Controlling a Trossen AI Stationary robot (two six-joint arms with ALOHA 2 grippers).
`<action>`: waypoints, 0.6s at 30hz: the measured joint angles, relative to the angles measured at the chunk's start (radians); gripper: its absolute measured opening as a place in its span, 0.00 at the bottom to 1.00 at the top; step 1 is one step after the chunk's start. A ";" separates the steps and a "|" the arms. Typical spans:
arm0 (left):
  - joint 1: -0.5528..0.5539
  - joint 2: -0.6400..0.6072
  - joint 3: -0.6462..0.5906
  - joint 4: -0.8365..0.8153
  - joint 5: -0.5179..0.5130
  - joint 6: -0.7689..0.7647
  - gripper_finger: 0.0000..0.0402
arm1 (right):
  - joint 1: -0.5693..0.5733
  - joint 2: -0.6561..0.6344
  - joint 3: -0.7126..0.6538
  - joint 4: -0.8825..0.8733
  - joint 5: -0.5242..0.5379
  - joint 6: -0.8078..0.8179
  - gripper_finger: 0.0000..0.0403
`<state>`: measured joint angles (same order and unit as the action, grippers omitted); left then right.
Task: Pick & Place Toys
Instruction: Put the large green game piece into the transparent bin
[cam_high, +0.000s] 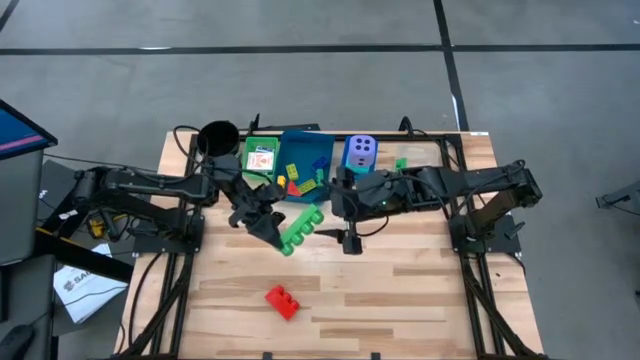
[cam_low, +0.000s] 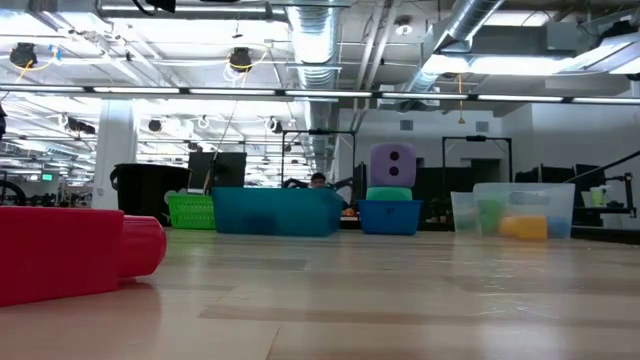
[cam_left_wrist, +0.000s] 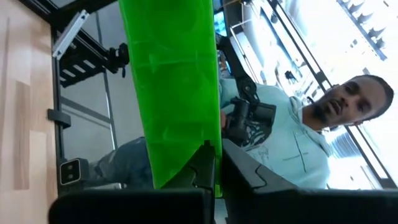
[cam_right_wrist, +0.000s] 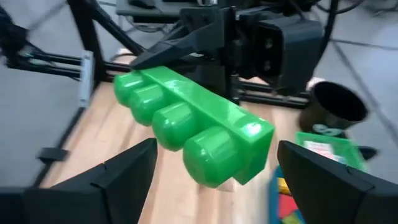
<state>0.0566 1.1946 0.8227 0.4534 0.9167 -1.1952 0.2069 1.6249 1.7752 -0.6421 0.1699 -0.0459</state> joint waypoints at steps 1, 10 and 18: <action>0.000 0.000 0.000 0.001 0.006 0.000 0.01 | -0.001 0.000 0.000 0.001 -0.017 0.009 0.82; -0.001 0.000 0.000 0.002 0.036 0.000 0.01 | -0.001 0.000 0.000 0.059 -0.104 0.012 0.82; -0.001 0.000 0.000 0.021 0.033 0.000 0.01 | -0.014 0.000 0.000 0.103 -0.158 0.035 0.82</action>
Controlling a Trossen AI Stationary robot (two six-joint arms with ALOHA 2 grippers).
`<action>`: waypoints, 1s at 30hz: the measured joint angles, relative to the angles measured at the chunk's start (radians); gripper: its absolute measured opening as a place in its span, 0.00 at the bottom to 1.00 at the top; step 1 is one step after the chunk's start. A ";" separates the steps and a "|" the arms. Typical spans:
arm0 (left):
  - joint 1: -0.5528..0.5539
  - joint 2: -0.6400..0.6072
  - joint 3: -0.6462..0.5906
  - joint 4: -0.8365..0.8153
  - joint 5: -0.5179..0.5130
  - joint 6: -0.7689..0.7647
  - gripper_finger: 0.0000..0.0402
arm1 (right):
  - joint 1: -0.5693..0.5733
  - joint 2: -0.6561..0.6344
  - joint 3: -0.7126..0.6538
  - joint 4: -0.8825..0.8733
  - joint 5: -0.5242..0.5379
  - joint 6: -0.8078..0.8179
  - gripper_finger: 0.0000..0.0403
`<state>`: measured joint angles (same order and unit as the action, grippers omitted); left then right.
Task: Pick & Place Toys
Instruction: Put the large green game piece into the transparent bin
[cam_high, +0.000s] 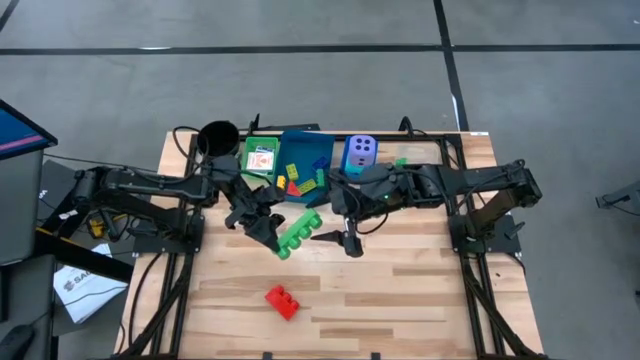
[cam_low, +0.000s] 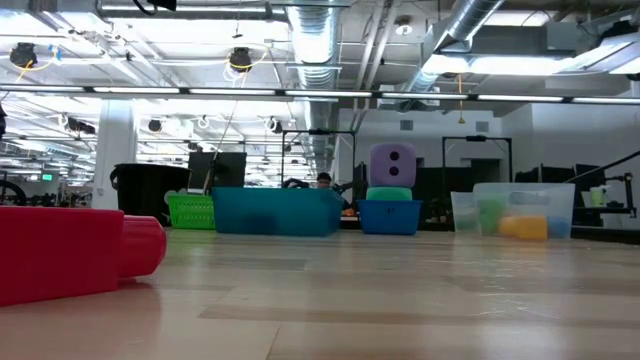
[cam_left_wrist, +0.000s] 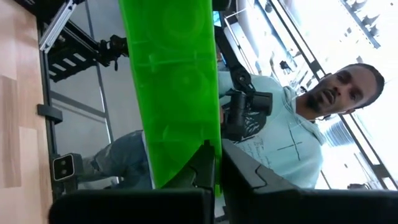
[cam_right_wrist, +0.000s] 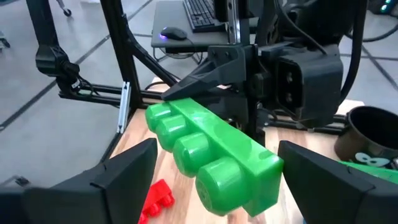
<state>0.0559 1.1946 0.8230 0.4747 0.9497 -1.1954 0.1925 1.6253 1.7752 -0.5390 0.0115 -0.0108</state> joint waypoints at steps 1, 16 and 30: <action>0.000 0.000 0.000 0.002 0.000 -0.002 0.01 | 0.000 0.000 0.000 -0.001 -0.007 0.010 0.82; -0.031 0.000 0.000 0.109 -0.020 -0.041 0.01 | -0.017 0.000 0.000 0.009 -0.019 0.038 0.82; -0.031 0.000 0.000 0.110 -0.023 -0.040 0.01 | -0.030 0.075 -0.001 0.125 -0.142 0.120 0.71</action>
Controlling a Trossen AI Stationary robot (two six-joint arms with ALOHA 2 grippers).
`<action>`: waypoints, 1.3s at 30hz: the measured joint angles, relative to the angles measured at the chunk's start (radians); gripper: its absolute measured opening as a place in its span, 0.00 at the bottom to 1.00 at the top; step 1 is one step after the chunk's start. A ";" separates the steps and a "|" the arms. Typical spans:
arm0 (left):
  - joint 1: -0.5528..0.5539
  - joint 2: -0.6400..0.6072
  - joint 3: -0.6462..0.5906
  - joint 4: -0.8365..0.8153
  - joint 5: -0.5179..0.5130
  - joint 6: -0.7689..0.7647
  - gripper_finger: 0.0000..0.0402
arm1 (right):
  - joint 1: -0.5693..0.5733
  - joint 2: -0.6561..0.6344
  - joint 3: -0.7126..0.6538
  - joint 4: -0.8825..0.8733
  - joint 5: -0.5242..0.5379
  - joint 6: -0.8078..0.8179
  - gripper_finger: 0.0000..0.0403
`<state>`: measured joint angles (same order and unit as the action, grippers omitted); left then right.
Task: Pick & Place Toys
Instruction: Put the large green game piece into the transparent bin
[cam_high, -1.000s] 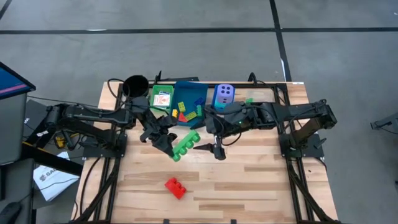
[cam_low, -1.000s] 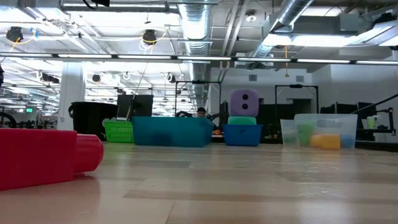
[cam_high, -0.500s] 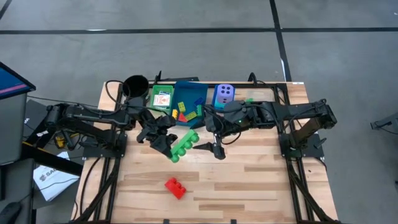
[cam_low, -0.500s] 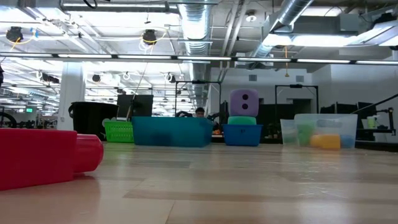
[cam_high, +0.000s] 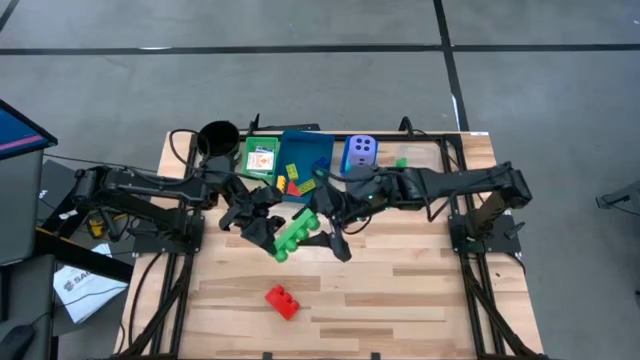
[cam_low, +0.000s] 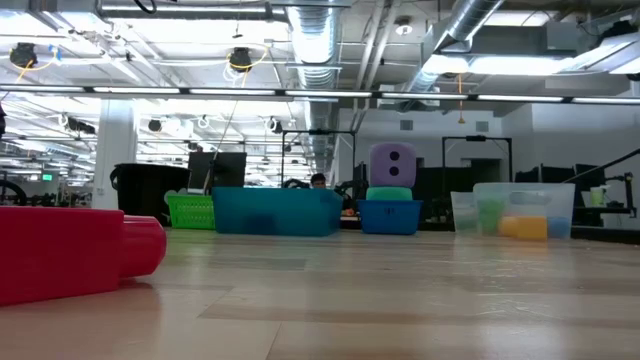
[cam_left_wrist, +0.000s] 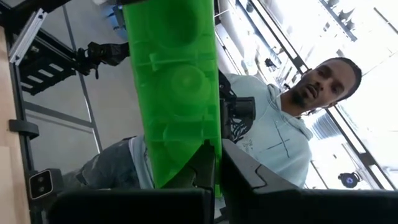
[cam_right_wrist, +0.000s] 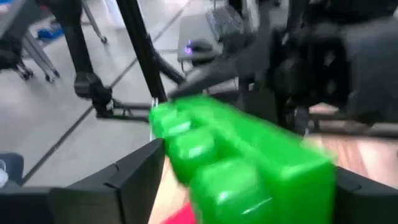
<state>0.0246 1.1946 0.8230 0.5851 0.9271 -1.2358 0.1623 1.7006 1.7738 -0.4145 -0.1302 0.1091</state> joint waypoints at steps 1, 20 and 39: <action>0.000 0.000 0.000 0.000 0.002 0.000 0.01 | -0.004 0.003 0.003 0.015 -0.003 0.000 0.69; 0.010 -0.001 0.002 -0.006 -0.006 0.001 0.03 | -0.005 -0.005 0.001 0.000 -0.034 -0.004 0.42; 0.078 -0.001 0.000 -0.026 0.032 -0.086 0.49 | -0.007 -0.010 0.000 -0.040 0.000 0.041 0.41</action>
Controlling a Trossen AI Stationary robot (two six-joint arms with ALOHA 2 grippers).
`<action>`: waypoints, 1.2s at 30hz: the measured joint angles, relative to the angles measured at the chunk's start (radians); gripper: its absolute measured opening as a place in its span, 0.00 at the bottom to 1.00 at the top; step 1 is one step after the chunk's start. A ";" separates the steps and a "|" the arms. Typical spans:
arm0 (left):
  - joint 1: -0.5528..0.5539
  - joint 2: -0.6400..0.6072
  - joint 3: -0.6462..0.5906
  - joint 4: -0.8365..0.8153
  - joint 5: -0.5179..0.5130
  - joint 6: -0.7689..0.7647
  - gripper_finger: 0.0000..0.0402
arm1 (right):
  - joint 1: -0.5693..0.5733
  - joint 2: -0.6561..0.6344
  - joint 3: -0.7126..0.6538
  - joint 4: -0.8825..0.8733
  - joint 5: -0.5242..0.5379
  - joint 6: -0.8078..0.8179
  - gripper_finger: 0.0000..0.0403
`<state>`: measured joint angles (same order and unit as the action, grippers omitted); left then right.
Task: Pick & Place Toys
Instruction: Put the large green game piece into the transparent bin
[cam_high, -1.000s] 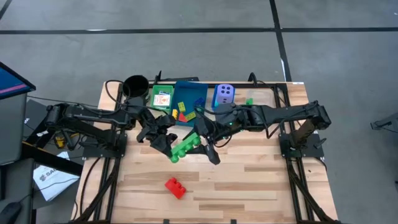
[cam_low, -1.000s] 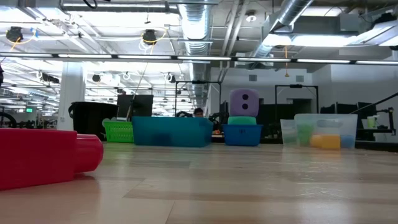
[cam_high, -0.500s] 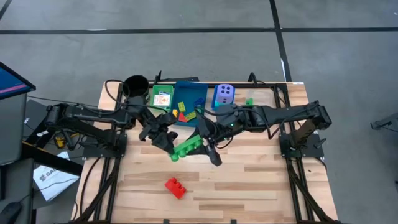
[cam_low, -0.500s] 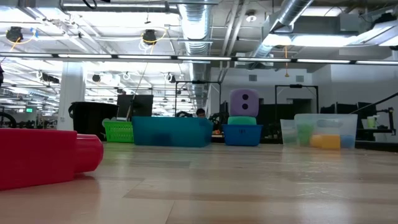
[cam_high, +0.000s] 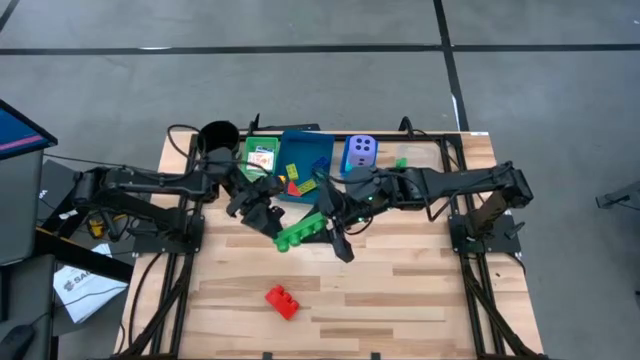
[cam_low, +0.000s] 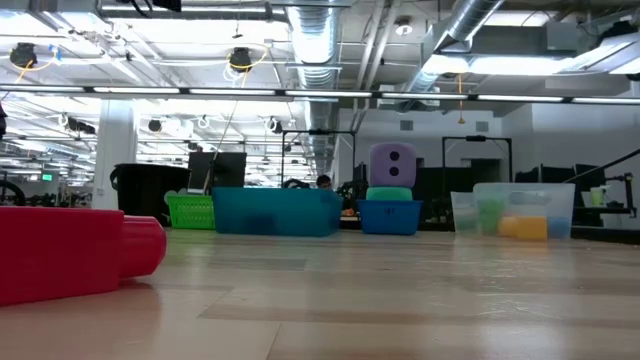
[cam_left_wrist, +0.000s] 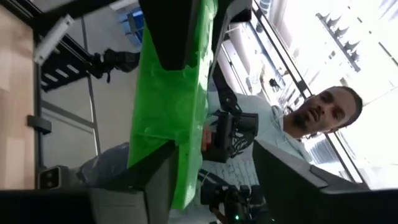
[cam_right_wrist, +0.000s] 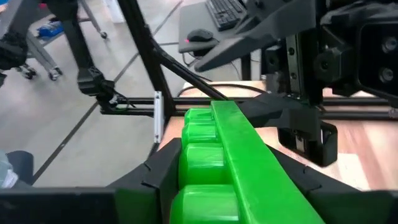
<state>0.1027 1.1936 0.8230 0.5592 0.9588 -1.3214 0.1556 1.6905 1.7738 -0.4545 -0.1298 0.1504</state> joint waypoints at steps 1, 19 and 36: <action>0.011 0.000 0.000 0.000 0.010 0.000 0.51 | -0.001 -0.004 0.000 -0.009 0.010 0.001 0.41; 0.317 0.001 0.000 -0.079 0.079 0.070 0.57 | 0.071 -0.173 0.001 -0.369 0.339 0.040 0.41; 0.400 0.001 0.000 -0.256 -0.270 0.244 0.56 | 0.015 -0.382 -0.049 -1.074 0.845 0.429 0.42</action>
<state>0.5029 1.1942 0.8230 0.3033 0.6891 -1.0777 0.1710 1.3084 1.7253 -1.5282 0.7152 0.5794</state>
